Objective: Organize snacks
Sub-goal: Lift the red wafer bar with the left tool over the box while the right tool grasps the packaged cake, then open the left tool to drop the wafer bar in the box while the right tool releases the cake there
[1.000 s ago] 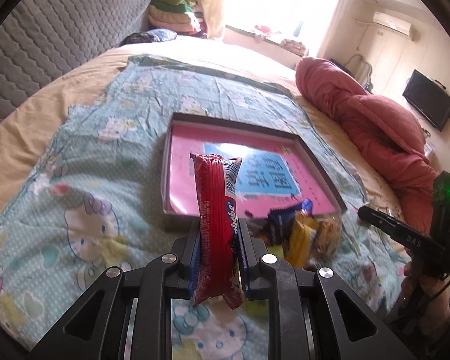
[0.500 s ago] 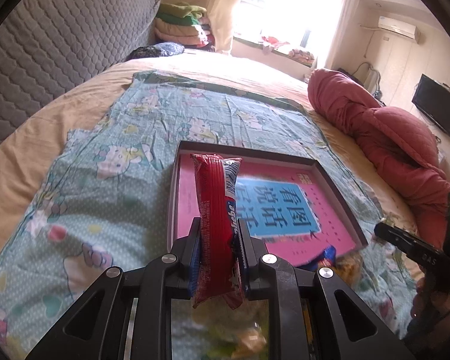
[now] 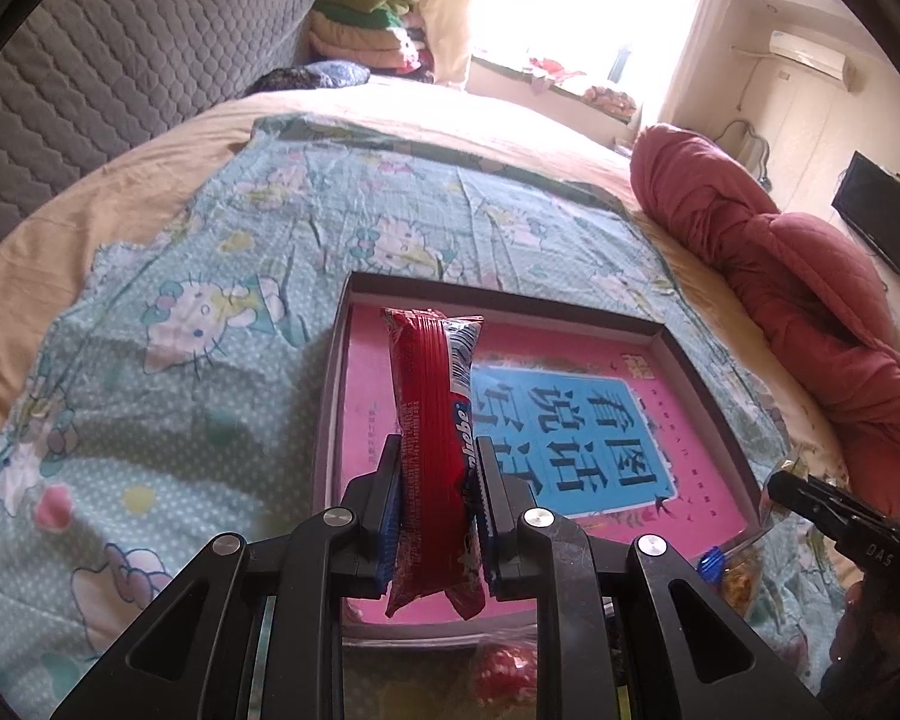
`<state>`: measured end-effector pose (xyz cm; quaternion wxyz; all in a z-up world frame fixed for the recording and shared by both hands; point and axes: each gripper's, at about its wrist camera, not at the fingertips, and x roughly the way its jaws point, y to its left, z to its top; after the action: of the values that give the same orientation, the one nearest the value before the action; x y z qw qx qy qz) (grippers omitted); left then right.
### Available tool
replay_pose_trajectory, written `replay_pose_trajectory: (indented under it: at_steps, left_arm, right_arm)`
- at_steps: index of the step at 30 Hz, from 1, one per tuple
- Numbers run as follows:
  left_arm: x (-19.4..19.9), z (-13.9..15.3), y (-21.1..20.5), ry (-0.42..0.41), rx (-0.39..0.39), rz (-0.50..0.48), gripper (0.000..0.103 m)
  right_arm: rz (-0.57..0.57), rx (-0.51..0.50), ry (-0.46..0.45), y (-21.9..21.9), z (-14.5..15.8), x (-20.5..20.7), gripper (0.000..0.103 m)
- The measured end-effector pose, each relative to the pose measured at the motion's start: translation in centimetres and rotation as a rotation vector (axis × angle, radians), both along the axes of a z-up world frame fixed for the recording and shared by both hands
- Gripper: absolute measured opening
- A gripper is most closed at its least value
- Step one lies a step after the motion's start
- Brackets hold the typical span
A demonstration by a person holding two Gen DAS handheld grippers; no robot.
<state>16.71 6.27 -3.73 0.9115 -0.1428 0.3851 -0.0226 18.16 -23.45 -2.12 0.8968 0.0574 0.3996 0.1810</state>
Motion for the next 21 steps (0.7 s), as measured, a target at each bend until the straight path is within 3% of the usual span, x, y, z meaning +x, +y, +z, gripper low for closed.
replay_pose_trajectory:
  at_steps: [21]
  left_arm:
    - [0.5,-2.4,-0.6,0.075,0.019,-0.036,0.021]
  right_arm:
    - [0.019,-0.097,0.092,1.6,-2.8,1.5,0.043]
